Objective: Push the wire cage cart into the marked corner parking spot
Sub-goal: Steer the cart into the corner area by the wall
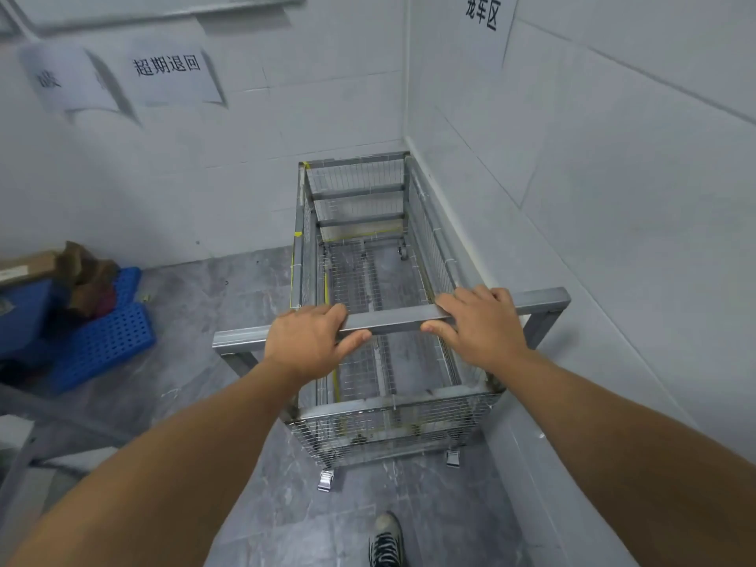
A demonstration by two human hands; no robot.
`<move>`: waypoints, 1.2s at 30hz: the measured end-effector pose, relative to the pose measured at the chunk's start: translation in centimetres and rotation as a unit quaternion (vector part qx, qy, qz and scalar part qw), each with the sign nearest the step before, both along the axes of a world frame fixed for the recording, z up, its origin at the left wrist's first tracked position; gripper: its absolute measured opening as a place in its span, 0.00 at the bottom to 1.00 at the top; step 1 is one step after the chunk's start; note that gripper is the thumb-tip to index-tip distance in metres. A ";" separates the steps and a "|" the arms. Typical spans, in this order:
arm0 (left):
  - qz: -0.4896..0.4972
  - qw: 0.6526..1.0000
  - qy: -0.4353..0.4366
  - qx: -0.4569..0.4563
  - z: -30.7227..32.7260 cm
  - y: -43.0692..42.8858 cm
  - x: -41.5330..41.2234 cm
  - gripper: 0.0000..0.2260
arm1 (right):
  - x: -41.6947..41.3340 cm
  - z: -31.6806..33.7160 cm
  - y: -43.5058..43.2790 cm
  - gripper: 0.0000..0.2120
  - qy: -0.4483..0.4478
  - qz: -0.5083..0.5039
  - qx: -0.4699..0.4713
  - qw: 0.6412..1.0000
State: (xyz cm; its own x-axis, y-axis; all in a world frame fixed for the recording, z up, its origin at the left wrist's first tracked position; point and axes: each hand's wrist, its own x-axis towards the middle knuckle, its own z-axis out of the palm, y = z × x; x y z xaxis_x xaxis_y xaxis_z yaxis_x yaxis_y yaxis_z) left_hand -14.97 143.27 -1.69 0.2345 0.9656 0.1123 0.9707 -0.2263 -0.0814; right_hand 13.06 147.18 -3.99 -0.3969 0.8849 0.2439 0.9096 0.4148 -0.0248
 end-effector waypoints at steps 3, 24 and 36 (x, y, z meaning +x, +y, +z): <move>0.004 1.000 0.001 0.001 0.1 2.7 0.0 0.26 | 0.0 0.4 2.9 0.25 0.001 0.002 -0.006 1.000; 0.040 0.997 -0.033 -0.054 0.6 16.2 1.4 0.29 | 1.1 0.9 17.1 0.26 -0.010 0.033 -0.042 0.999; 0.028 0.999 -0.020 -0.027 0.2 18.0 3.0 0.26 | 2.2 1.4 18.6 0.29 0.005 0.008 -0.040 0.999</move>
